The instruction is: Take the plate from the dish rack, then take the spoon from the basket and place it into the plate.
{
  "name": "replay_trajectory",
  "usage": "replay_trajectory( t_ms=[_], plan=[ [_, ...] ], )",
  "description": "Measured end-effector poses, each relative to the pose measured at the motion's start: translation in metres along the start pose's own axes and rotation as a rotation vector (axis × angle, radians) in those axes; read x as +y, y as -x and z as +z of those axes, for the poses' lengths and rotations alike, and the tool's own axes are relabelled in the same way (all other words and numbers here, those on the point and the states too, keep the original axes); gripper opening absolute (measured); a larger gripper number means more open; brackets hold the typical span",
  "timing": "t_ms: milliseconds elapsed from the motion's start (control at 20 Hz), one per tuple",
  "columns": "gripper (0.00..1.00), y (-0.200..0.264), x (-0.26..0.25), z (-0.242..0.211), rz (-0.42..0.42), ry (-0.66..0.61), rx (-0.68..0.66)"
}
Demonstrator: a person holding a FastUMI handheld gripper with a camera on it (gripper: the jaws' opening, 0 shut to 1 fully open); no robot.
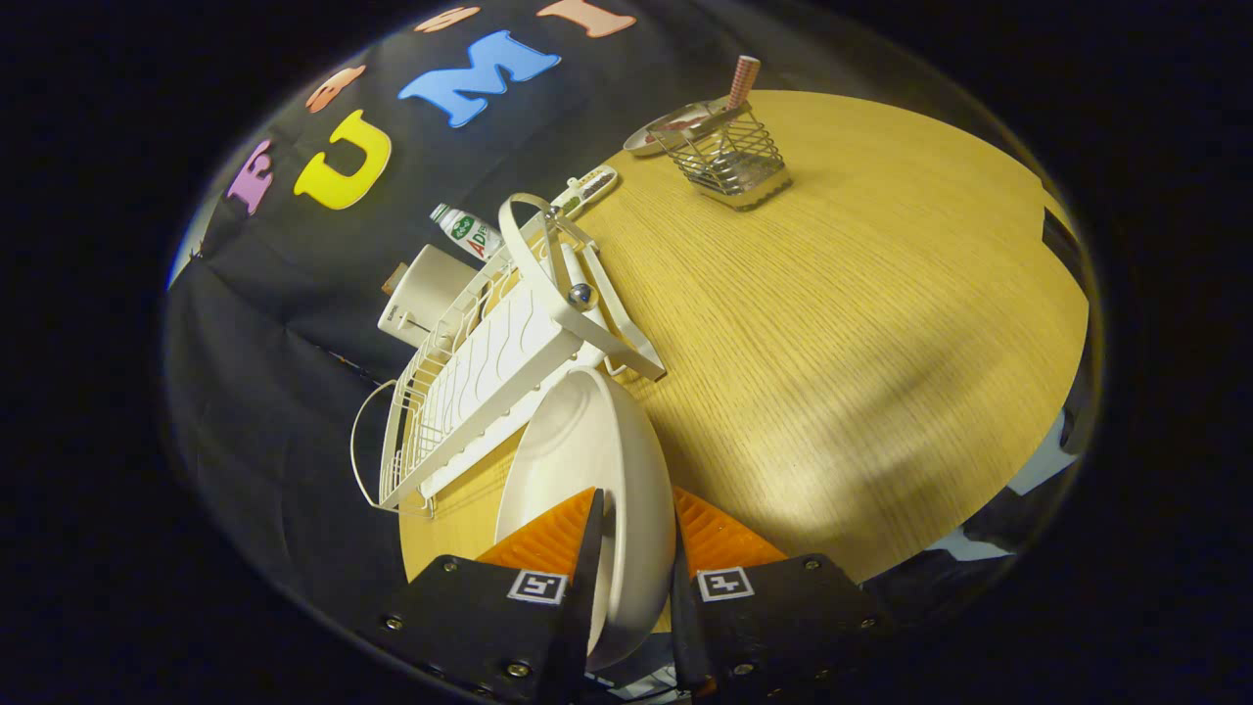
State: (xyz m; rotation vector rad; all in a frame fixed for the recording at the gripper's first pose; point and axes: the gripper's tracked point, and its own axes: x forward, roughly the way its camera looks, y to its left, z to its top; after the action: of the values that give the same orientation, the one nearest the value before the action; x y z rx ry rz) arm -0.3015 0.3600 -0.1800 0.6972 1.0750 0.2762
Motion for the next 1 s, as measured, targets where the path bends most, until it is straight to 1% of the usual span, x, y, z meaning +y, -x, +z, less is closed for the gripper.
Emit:
replay_trajectory(
  t_ms=[50, 100, 150, 200, 500, 650, 800, 1000],
  plan=[
    [0.35, -0.003, -0.003, 0.001, -0.011, -0.007, 0.005],
    [0.36, -0.003, -0.012, -0.002, -0.054, 0.005, 0.016],
    [0.44, -0.003, -0.013, 0.001, -0.047, 0.009, 0.006],
    [0.48, -0.005, -0.014, 0.002, -0.057, 0.018, 0.005],
    [0.47, -0.001, -0.021, 0.005, -0.087, 0.064, 0.007],
    [0.48, 0.006, -0.025, 0.012, -0.101, 0.066, -0.020],
    [0.48, 0.014, -0.031, 0.032, -0.115, 0.045, -0.079],
    [0.47, 0.025, -0.036, 0.073, -0.134, 0.012, -0.169]
  ],
)
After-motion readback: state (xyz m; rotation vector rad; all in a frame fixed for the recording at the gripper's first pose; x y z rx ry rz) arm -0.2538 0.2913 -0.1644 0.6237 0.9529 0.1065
